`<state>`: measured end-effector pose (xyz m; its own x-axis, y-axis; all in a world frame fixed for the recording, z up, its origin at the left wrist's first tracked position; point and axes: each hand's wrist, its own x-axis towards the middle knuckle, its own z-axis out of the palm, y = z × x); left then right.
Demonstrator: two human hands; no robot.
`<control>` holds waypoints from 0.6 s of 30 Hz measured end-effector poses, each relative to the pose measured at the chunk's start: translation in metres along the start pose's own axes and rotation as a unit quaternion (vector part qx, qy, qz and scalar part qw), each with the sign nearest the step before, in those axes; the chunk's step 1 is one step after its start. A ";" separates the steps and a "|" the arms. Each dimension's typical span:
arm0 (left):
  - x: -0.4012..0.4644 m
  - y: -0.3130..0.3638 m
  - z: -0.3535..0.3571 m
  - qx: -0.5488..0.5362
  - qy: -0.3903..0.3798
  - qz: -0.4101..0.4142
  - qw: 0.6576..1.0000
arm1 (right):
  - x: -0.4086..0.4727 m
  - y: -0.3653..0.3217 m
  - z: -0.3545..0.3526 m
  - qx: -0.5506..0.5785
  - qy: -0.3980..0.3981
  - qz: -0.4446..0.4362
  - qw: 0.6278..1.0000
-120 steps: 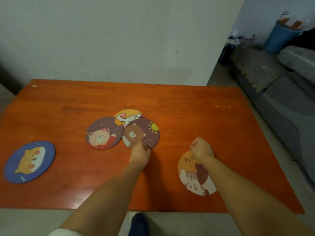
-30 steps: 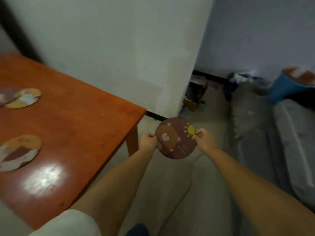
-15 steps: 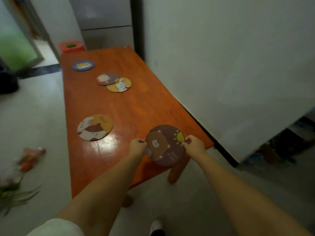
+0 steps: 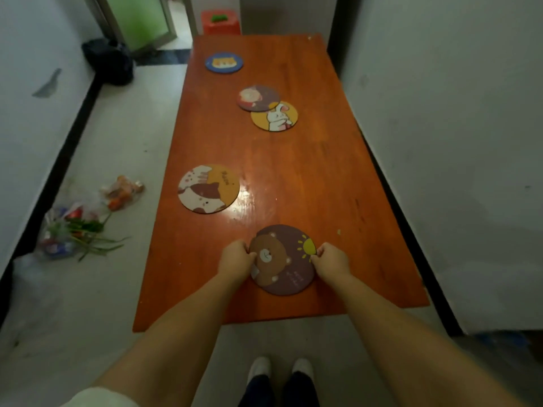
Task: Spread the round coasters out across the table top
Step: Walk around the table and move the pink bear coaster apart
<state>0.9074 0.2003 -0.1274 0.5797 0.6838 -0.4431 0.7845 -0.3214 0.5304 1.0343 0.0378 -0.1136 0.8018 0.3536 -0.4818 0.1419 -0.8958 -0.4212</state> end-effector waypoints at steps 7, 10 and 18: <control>0.015 0.018 -0.019 0.093 -0.023 0.030 0.995 | 0.014 -0.007 -0.018 -0.011 -0.046 0.007 0.999; 0.026 0.038 -0.029 0.086 -0.039 0.063 0.994 | 0.016 -0.004 -0.041 0.020 -0.026 0.026 0.999; 0.045 0.154 -0.007 0.051 -0.045 0.171 0.983 | 0.038 0.051 -0.135 0.047 0.068 0.026 0.996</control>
<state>1.0526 0.1858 -0.0608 0.8265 0.4656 -0.3164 0.5562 -0.5889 0.5863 1.1502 -0.0314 -0.0495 0.8786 0.2617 -0.3995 0.0479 -0.8806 -0.4715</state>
